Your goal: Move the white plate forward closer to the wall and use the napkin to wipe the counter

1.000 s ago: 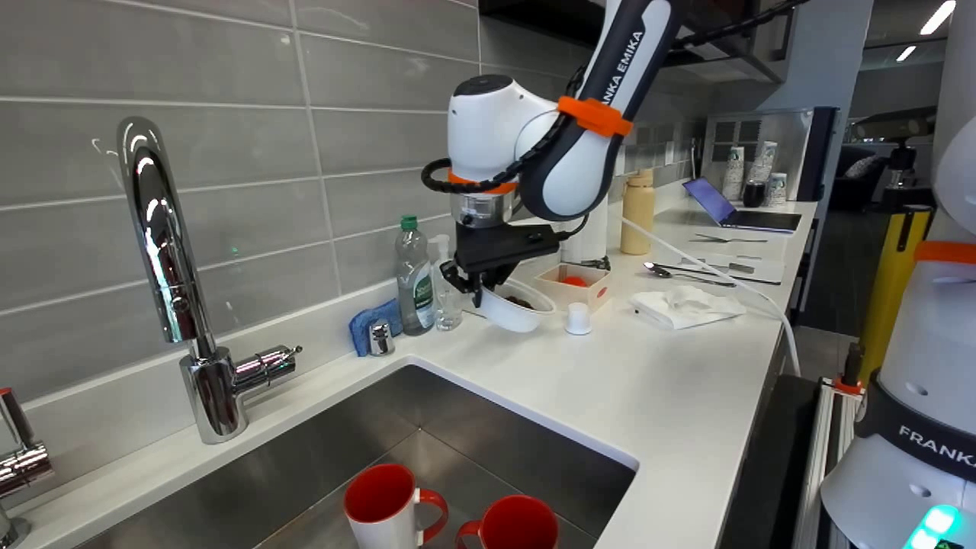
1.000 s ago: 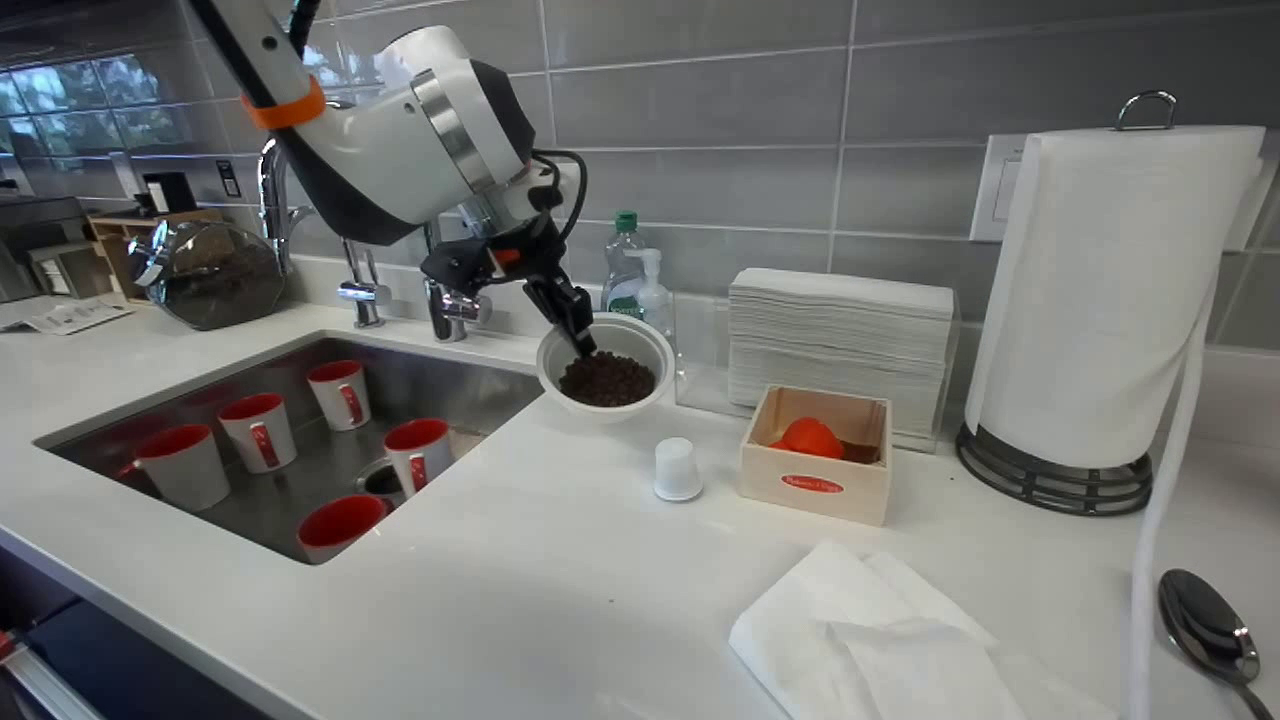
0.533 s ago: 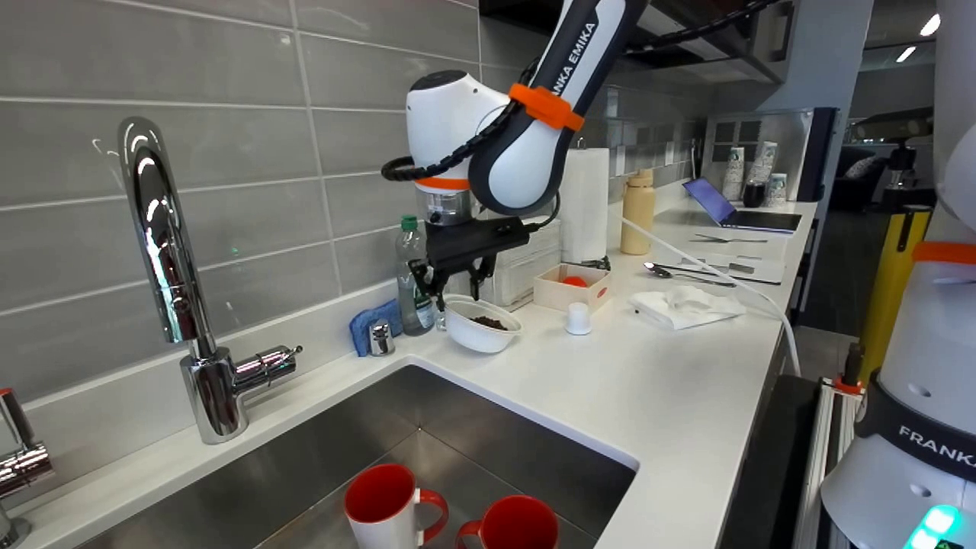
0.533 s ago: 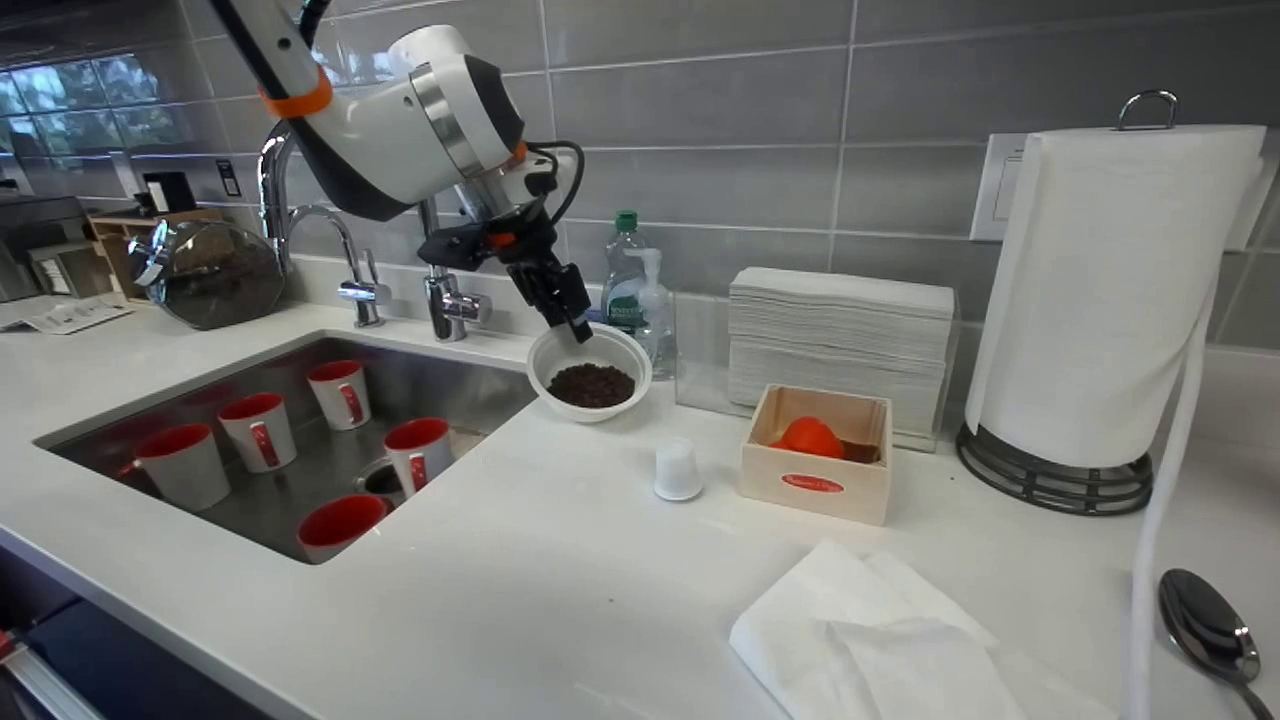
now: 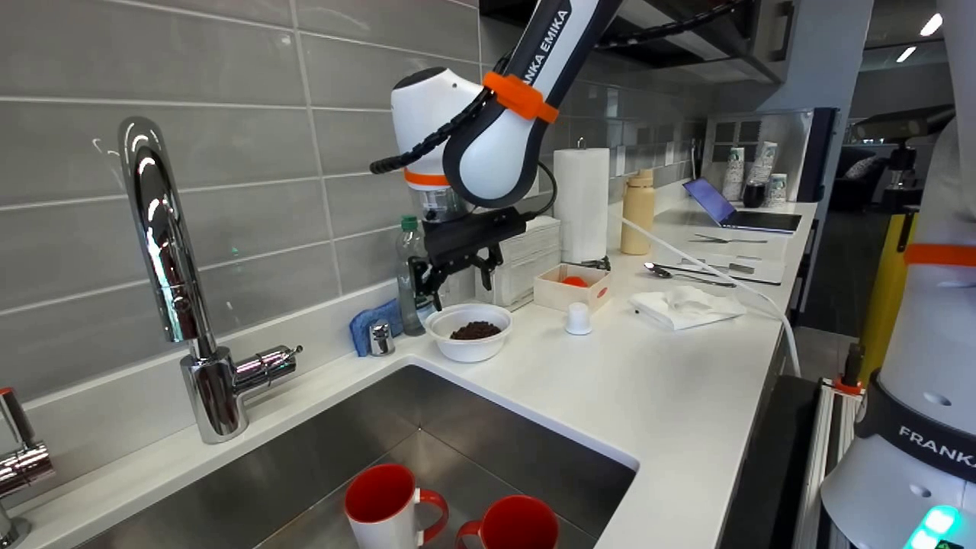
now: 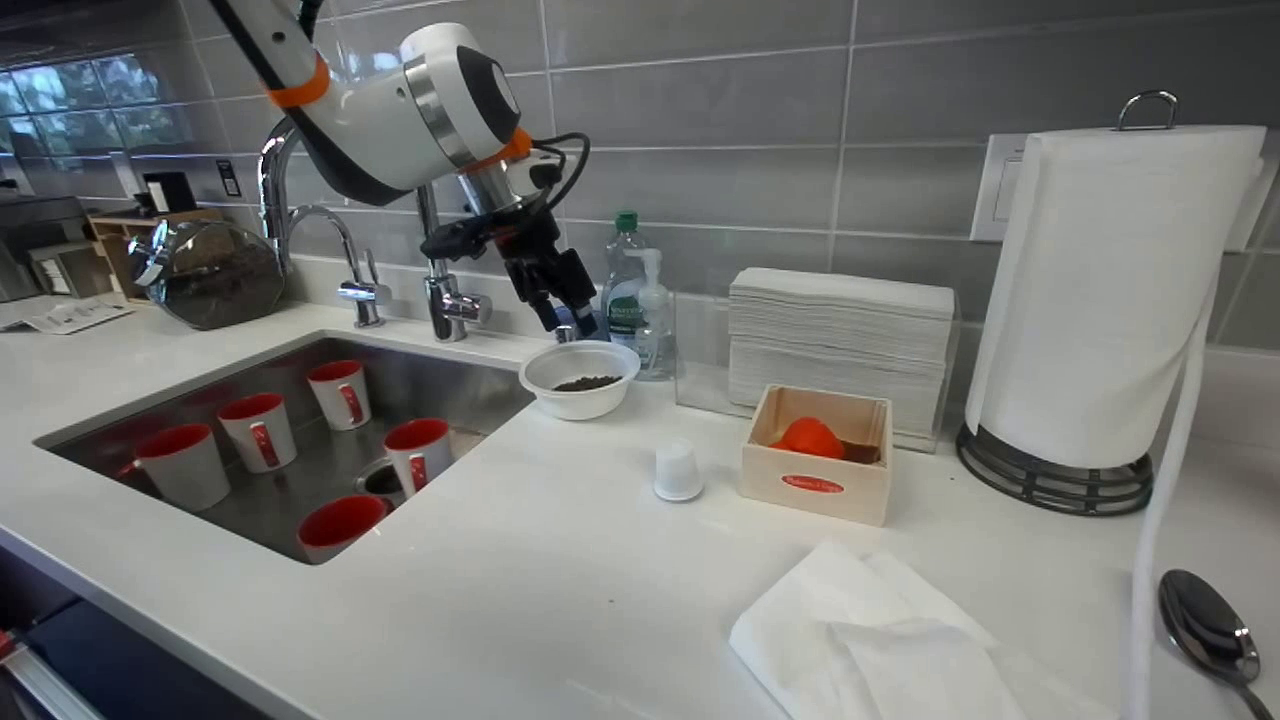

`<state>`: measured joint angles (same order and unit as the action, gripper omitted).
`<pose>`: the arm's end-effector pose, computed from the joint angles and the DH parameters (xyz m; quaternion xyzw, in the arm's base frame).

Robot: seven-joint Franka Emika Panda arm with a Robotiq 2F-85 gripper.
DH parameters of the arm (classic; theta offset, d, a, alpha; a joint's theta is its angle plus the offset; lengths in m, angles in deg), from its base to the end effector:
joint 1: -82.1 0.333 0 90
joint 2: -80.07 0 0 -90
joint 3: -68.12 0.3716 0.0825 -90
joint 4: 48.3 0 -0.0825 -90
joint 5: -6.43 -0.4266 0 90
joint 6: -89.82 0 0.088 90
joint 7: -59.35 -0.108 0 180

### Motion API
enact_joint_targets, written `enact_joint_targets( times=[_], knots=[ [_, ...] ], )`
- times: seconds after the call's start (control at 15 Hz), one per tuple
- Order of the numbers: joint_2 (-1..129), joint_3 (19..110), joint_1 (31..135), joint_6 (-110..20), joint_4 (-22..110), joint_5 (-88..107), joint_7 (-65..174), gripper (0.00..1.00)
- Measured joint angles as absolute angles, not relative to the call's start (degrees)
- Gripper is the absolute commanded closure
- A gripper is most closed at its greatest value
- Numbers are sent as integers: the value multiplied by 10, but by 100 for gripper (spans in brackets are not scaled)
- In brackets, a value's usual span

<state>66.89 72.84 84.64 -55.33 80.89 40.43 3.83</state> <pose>0.5773 0.0791 0.2844 0.9700 -0.1776 0.1073 0.1267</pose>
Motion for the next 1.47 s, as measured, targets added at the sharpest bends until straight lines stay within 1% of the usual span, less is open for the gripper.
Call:
enact_joint_targets(
  times=[0.47, 0.8, 1.13, 1.47],
  knots=[
    [683, 706, 871, -494, 782, 343, 70, 0],
    [758, 646, 849, -520, 920, 353, 67, 0],
    [864, 591, 766, -570, 1044, 417, 34, 0],
    [937, 561, 640, -620, 1086, 488, 12, 0]
  ],
)
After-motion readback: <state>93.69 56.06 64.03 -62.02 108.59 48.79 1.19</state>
